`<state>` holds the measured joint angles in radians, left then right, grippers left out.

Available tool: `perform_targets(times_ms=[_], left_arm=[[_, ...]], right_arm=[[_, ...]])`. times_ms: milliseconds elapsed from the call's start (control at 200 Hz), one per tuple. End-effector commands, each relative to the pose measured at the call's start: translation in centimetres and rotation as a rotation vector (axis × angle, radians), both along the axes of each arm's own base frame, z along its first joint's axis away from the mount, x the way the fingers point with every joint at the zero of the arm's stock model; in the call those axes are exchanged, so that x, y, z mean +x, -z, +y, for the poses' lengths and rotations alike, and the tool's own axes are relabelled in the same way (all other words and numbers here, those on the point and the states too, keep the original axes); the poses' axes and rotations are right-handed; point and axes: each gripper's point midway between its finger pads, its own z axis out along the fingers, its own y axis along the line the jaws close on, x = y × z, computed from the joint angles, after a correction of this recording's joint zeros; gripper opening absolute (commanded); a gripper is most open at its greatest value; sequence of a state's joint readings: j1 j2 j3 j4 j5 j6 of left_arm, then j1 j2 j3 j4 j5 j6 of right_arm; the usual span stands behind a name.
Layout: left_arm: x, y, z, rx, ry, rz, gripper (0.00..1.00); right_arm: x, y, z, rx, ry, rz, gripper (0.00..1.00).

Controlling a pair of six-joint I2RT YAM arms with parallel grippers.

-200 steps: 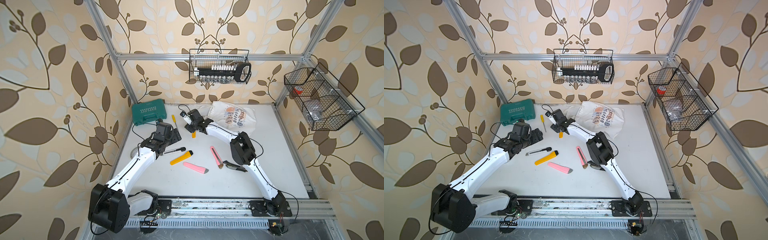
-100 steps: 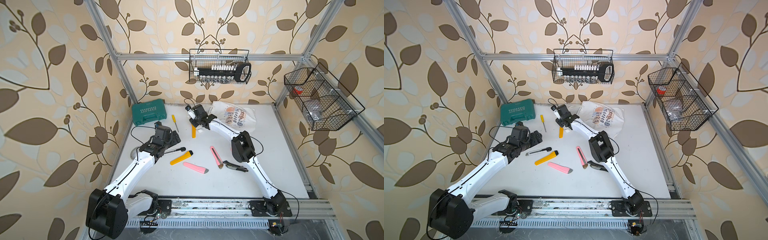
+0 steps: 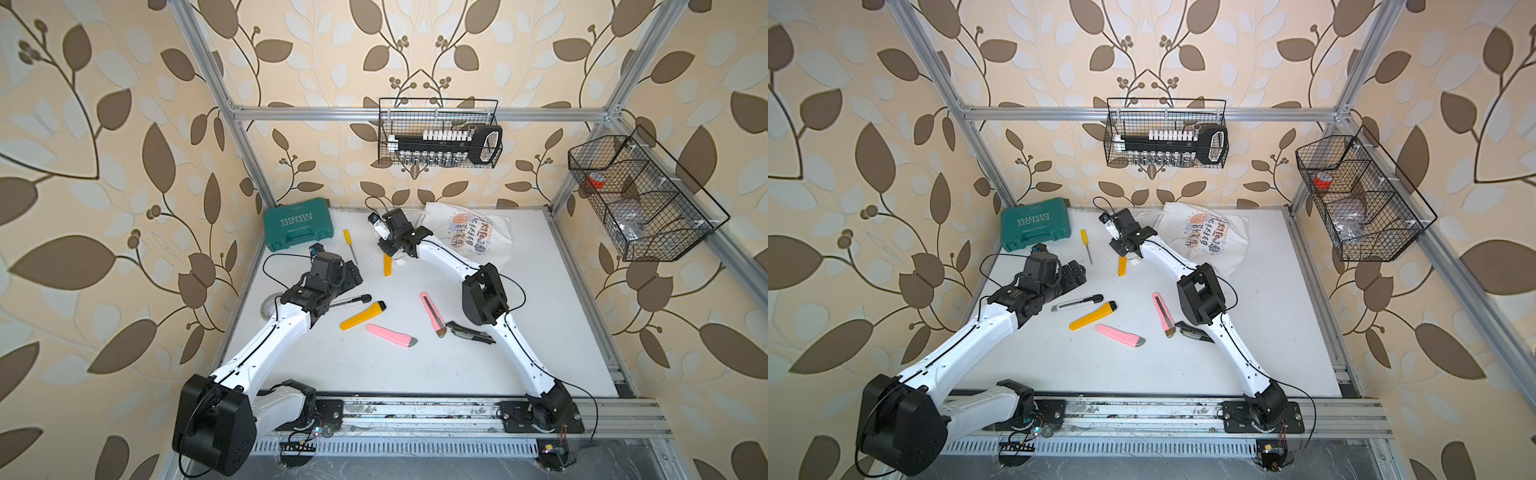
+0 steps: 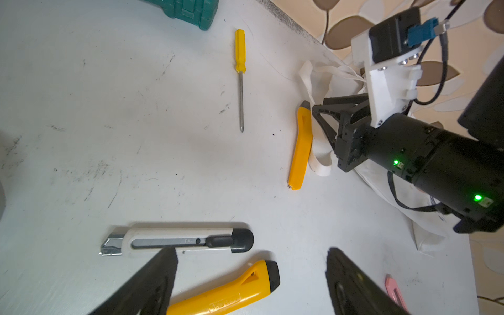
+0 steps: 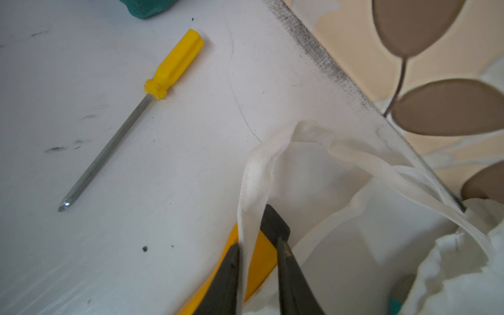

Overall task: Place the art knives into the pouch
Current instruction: Pick up the pouch from the center of the board.

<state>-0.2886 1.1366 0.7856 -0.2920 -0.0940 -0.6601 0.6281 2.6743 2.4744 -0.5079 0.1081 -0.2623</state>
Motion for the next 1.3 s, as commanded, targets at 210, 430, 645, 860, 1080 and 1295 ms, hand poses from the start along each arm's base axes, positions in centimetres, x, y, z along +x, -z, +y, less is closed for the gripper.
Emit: perform_targets(times_ms=[210, 430, 645, 860, 1080, 1295], left_arm=[[0.3, -0.4, -0.7, -0.039, 0.016, -0.026, 0.88], [0.3, -0.2, -0.9, -0.053, 0.02, -0.023, 0.88], [0.1, -0.4, -0.8, -0.054, 0.019, -0.032, 0.88], [0.3, -1.1, -0.8, -0.057, 0.019, -0.045, 0.88], [0.8, -1.5, -1.2, -0.056, 0.031, -0.037, 0.88], [1.5, -0.6, -2.2, -0.087, 0.047, -0.004, 0.88]], right_arm=[[-2.3, 3.1, 0.7, -0.054, -0.053, 0.106, 0.24], [-2.9, 4.4, 0.5, -0.154, -0.086, 0.096, 0.0], [-2.6, 1.9, 0.5, -0.147, -0.067, 0.023, 0.0], [-2.6, -8.4, 0.2, -0.055, -0.003, -0.108, 0.0], [-5.9, -17.9, -5.0, 0.112, 0.178, -0.098, 0.0], [-11.4, -25.4, -18.0, 0.232, 0.506, -0.175, 0.0]])
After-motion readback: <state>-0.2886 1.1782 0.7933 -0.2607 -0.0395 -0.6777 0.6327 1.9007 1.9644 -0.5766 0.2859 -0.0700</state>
